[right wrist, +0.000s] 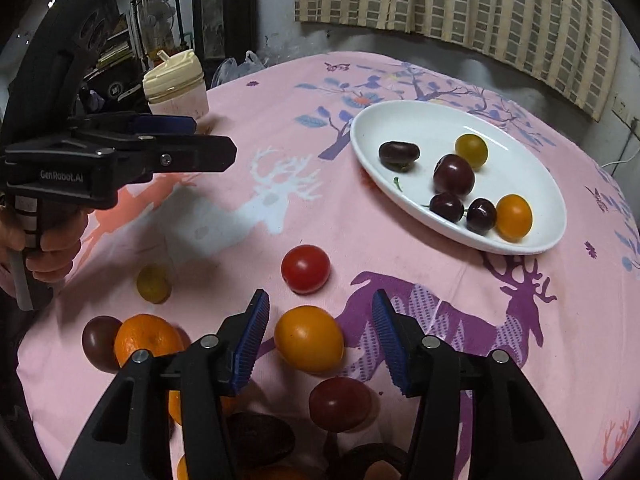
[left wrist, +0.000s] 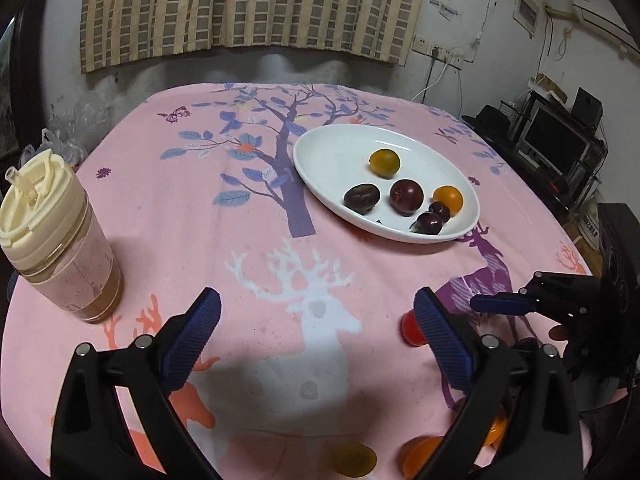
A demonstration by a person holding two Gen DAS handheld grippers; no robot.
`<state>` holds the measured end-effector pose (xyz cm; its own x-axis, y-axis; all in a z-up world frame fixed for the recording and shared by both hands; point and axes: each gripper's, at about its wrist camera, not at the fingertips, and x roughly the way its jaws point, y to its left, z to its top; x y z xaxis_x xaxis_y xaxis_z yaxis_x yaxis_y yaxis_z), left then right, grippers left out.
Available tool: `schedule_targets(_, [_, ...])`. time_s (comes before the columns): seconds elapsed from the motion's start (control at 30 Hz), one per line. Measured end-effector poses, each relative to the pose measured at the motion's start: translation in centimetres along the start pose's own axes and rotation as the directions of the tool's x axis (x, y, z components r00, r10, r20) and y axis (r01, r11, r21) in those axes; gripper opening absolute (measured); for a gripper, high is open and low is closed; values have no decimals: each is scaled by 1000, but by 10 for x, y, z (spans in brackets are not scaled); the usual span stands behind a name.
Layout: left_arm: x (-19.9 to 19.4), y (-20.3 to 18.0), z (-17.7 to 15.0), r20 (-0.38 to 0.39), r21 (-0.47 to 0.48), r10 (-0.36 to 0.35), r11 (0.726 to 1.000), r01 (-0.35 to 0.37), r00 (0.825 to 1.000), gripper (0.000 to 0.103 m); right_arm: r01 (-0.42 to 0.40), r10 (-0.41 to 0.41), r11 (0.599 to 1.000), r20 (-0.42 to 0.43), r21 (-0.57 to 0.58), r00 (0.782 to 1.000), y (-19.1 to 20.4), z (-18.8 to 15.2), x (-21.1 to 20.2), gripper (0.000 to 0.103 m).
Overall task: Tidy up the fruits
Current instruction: 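Grasp an orange tomato with the right tool while the left grasps a red tomato, both releasing on the plate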
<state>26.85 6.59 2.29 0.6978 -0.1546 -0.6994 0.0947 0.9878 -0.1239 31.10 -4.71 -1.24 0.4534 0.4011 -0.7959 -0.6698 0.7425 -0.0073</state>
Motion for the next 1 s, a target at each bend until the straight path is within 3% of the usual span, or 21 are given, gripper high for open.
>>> schedule_targets(0.4, [3, -5, -4, -16, 31, 15, 999, -15, 1000, 95, -6, 5, 1000, -64, -17, 998, 1, -8, 8, 53])
schedule_targets(0.53, [6, -3, -4, -27, 25, 14, 1000, -13, 1000, 95, -11, 10, 1000, -75, -11, 997, 1, -8, 9, 37])
schedule_targets(0.67, [8, -5, -6, -38, 33, 7, 999, -6, 999, 95, -6, 6, 1000, -72, 3, 997, -1, -8, 8, 37])
schedule_targets(0.83, [11, -19, -9, -65, 74, -76, 994, 81, 995, 95, 25, -29, 990, 28, 137, 999, -27, -2, -19, 37])
schedule_targets(1.0, [23, -53, -14, -131, 209, -152, 962, 178, 980, 76, 43, -63, 967, 74, 253, 995, -55, -4, -37, 37])
